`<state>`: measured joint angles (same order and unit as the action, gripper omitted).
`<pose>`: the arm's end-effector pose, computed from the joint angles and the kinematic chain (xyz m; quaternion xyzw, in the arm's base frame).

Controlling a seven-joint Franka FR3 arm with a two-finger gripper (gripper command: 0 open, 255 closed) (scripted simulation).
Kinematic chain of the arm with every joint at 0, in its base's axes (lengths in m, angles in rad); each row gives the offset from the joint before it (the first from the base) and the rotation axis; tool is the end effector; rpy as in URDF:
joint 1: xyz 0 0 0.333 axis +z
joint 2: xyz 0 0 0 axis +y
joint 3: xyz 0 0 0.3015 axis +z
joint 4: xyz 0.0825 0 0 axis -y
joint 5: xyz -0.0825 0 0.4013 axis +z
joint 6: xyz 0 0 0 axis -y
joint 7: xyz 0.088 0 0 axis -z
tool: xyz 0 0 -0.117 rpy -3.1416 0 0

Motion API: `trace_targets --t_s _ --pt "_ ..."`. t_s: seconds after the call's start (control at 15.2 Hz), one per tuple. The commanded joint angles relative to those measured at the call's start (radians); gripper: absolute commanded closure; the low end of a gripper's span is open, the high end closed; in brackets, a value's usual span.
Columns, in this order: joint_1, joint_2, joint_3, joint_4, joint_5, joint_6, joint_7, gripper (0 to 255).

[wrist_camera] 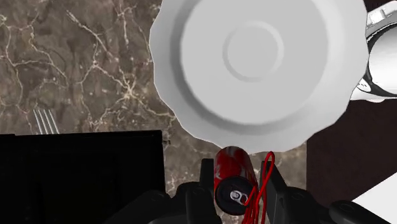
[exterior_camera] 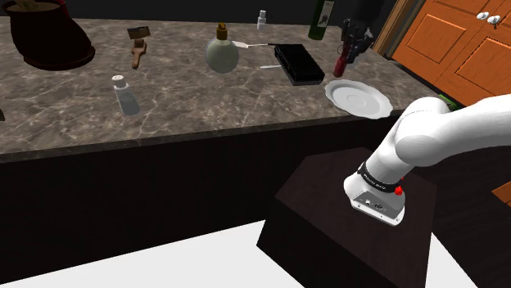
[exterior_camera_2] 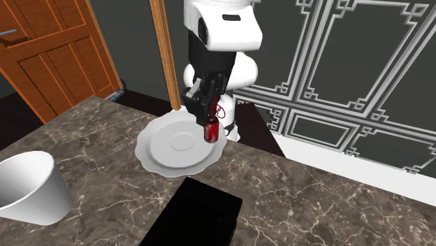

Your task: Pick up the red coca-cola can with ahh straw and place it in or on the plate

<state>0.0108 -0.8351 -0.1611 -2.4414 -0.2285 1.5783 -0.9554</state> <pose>0.3154 -0.0827 0.5416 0.9064 0.4186 -0.0421 0.0387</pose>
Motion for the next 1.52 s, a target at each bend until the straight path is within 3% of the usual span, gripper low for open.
trace_targets --t_s 0.0,0.46,1.45 --pt "-0.02 -0.051 -0.031 -0.019 -0.03 -0.025 -0.041 255" --pt "-0.091 -0.218 -0.124 -0.067 -0.133 -0.119 -0.17 255" --pt "-0.117 -0.276 -0.181 -0.29 -0.191 0.044 -0.145 255"
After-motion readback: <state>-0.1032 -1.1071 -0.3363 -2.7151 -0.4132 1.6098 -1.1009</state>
